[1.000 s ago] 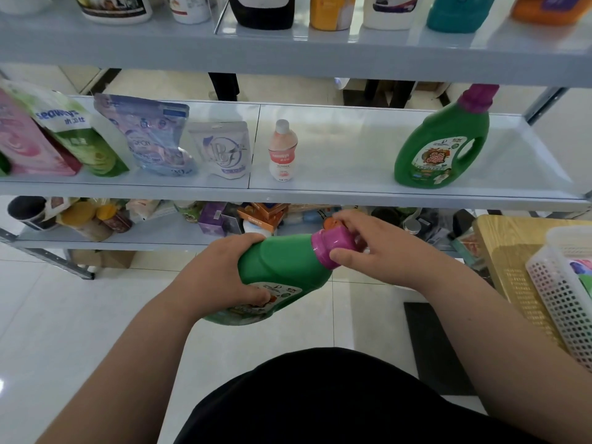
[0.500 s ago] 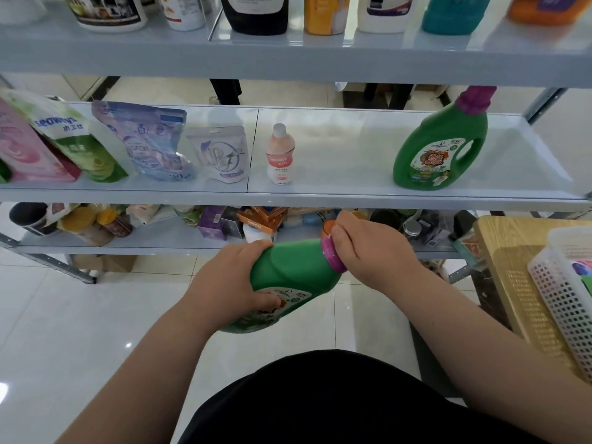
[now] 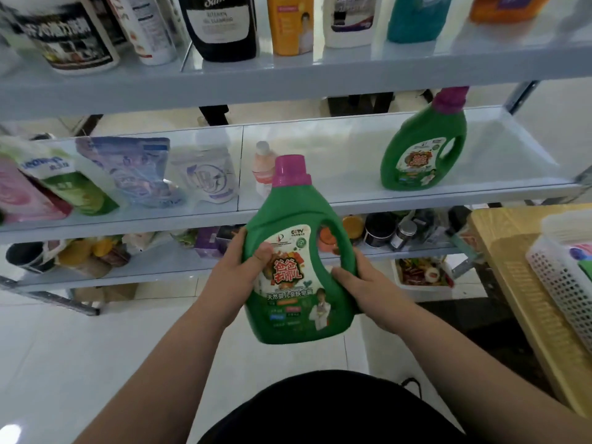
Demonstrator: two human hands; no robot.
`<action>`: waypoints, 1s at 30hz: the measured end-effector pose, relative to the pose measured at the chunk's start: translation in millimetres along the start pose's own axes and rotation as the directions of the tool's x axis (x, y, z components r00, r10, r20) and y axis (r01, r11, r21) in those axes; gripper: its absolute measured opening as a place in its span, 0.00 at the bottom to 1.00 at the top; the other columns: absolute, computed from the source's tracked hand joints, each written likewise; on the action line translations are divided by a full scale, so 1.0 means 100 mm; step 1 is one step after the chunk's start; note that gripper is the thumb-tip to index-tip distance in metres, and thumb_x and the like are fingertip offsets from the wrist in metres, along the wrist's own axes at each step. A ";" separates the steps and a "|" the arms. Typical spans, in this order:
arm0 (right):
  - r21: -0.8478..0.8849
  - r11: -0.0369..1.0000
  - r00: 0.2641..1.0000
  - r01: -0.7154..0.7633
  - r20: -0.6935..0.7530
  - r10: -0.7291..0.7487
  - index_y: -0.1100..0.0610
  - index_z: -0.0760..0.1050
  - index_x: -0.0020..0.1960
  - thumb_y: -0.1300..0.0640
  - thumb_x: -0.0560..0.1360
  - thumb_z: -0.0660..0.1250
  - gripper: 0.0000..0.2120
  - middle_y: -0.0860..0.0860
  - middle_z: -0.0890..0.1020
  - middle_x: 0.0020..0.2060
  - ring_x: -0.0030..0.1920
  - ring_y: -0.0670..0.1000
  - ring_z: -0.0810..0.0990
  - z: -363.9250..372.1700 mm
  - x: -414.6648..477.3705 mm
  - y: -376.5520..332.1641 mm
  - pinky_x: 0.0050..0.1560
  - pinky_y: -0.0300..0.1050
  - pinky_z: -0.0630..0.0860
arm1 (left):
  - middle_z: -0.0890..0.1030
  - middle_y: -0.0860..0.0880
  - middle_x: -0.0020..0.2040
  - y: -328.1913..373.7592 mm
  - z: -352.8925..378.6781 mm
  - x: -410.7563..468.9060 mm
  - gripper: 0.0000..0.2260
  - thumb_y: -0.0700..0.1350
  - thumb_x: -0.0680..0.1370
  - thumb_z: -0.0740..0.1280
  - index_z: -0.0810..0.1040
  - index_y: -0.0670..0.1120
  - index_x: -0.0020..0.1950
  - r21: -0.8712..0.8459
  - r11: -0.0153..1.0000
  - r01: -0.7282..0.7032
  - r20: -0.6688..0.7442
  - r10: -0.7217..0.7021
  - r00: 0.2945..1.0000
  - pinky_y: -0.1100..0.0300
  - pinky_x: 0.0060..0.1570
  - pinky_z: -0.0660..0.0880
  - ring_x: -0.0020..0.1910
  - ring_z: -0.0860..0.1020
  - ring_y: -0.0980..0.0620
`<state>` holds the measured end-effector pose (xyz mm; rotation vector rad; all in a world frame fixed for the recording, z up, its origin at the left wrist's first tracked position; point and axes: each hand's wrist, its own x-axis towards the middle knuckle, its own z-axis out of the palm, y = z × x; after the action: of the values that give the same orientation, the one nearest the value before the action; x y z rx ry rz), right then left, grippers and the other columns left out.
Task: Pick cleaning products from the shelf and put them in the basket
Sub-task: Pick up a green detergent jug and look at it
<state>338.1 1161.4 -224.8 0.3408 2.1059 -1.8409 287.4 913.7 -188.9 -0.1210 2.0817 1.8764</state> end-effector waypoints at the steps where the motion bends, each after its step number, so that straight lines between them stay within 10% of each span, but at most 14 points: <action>1: 0.033 0.999 0.999 -0.006 -0.035 0.007 0.26 0.70 0.59 0.45 0.81 0.66 0.14 0.50 0.85 0.54 0.50 0.53 0.87 -0.04 -0.01 0.02 0.52 0.60 0.85 | 0.85 0.56 0.60 0.00 0.06 0.02 0.30 0.74 0.63 0.73 0.73 0.75 0.64 -0.014 1.000 0.002 0.019 -0.001 1.000 0.43 0.61 0.80 0.57 0.85 0.49; 13: 0.366 0.930 0.936 -0.007 -0.326 0.136 0.37 0.73 0.62 0.50 0.83 0.66 0.11 0.49 0.87 0.50 0.50 0.56 0.87 -1.46 -0.64 0.58 0.45 0.57 0.85 | 0.83 0.56 0.63 -0.17 1.47 0.16 0.38 0.65 0.63 0.81 0.69 0.75 0.69 0.027 0.987 0.161 0.452 -0.155 0.878 0.40 0.46 0.83 0.58 0.85 0.45; 22: 0.426 0.904 0.825 0.036 -0.523 0.213 0.36 0.71 0.69 0.39 0.72 0.70 0.26 0.46 0.86 0.56 0.53 0.54 0.87 -2.73 -1.32 1.05 0.51 0.63 0.84 | 0.81 0.57 0.66 0.12 3.25 0.25 0.40 0.64 0.65 0.78 0.65 0.72 0.74 0.165 0.980 0.109 0.573 -0.185 0.799 0.43 0.43 0.84 0.55 0.85 0.49; 30: 0.461 0.887 0.709 -0.002 -0.625 0.326 0.35 0.65 0.73 0.44 0.68 0.65 0.33 0.41 0.82 0.57 0.52 0.48 0.84 -3.68 -1.99 1.43 0.45 0.49 0.85 | 0.77 0.52 0.65 0.30 4.77 0.26 0.22 0.50 0.80 0.70 0.70 0.71 0.69 0.259 0.966 -0.021 0.612 -0.147 0.777 0.50 0.39 0.84 0.49 0.86 0.51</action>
<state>545.2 1551.6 -234.7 1.5017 1.9081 -2.2824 344.7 1388.7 -203.6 0.4393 1.7741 1.3289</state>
